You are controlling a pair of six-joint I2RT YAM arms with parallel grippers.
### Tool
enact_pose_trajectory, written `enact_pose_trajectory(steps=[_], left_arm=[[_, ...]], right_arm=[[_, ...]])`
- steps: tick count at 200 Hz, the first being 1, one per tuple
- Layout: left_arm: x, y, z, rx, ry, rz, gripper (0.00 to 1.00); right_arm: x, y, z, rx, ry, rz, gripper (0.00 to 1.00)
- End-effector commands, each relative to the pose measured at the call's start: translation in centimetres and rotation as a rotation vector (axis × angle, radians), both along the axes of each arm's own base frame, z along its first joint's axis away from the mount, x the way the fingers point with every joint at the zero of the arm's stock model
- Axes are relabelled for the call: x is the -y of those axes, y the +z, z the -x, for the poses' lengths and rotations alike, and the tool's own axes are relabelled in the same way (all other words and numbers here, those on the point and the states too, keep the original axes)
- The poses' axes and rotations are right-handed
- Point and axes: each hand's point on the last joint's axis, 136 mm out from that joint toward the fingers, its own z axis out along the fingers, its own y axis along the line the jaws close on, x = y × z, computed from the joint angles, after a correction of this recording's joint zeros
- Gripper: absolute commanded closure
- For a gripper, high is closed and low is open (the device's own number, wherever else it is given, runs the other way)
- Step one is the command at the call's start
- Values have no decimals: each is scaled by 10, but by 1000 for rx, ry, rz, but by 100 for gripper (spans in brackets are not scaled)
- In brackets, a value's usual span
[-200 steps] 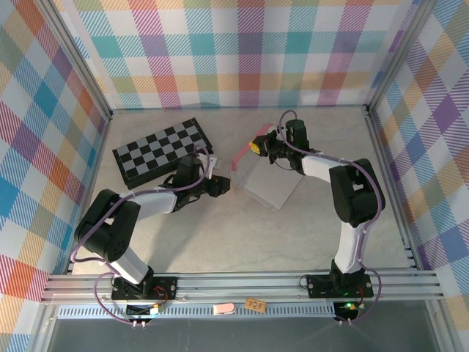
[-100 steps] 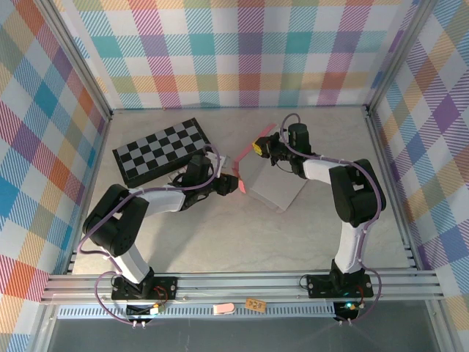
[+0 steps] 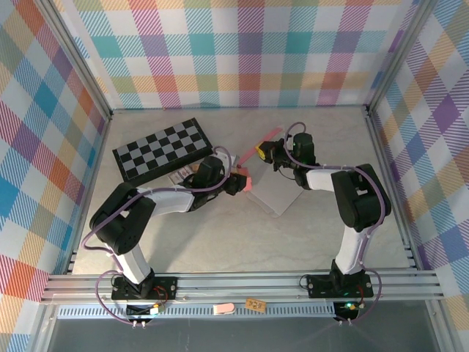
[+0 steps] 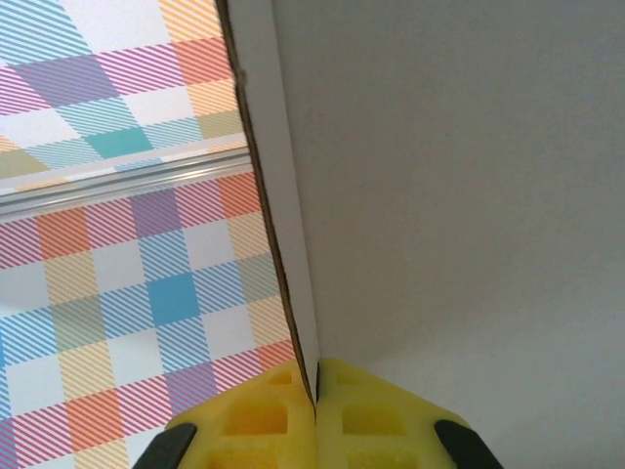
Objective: Fold the paper box
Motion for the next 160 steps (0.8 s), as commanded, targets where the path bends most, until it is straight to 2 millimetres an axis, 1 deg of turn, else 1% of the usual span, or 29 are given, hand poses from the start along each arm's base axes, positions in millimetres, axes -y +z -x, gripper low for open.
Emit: enact_pose_trajectory(steps=[1,19,57,74,101,113,138,160], left_arm=[[-2,12,-17,66,81,-27,57],[-3,9,-19,72,106,-55,57],[-3,5,-24,83,158,-85,58],[-3,1,-25,86,174,-96,58],[-5,-2,-27,93,208,-117,58],[-4,-3,-28,97,216,-120,58],[-5,-6,-30,102,237,-141,58],[-6,-7,-32,108,256,-148,58]], right_arm=[[-6,15,11,33,31,-37,100],[-5,13,15,35,32,-37,100],[-3,-1,22,59,41,-27,100],[-3,-5,22,96,48,-27,100],[-5,-2,21,168,51,-41,100],[-8,-2,22,194,61,-38,100],[-13,-13,22,198,72,-30,100],[-11,-21,20,179,52,-36,100]])
